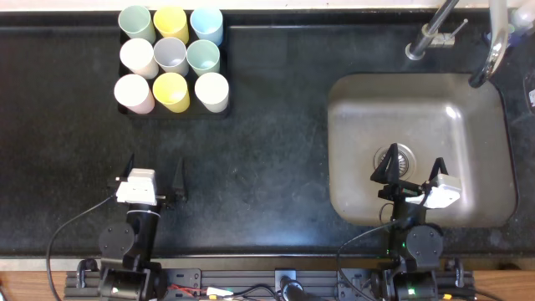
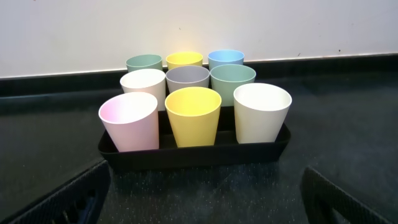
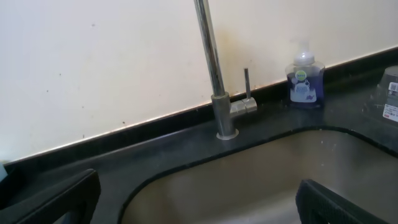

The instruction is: Store Cups

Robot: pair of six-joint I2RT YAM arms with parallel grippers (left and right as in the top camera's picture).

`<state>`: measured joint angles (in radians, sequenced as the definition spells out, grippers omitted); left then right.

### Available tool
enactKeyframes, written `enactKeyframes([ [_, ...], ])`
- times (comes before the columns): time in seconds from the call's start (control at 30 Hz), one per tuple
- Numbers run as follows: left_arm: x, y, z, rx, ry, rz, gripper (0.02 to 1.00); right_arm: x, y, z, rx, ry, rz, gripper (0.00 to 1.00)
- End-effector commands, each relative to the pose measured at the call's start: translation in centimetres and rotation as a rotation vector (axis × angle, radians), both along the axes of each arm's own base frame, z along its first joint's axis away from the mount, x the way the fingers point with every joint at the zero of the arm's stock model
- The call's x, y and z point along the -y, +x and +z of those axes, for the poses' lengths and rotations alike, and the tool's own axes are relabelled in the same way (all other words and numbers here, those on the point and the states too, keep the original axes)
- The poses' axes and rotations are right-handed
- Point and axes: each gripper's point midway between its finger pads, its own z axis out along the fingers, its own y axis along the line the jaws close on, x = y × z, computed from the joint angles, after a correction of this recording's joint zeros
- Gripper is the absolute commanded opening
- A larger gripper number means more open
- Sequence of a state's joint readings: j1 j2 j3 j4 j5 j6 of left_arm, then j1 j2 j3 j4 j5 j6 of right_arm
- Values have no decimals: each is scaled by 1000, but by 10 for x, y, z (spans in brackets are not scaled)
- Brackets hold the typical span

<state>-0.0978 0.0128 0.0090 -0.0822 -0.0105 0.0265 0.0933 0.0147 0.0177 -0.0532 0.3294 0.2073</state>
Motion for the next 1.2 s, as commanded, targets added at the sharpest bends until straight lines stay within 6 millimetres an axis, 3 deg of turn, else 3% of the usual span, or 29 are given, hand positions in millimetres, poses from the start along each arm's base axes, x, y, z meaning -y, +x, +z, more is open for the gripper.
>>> enactKeyframes([
  [0.03,1,-1,1,7,10,-10,1000,1,0,-3,3,-5,-7,996],
  [0.17,1,-1,1,7,10,-10,1000,-6,1,-3,6,11,34,998],
  [0.3,1,-1,1,7,10,-10,1000,-48,4,-9,-35,-164,280,996],
  [0.37,1,-1,1,7,10,-10,1000,-58,2,-10,-36,-283,339,996],
  [0.5,1,-1,1,7,10,-10,998,-52,3,-10,-45,-324,300,996],
  [1.2,1,-1,1,7,10,-10,998,-56,3,-10,-41,-320,323,998],
])
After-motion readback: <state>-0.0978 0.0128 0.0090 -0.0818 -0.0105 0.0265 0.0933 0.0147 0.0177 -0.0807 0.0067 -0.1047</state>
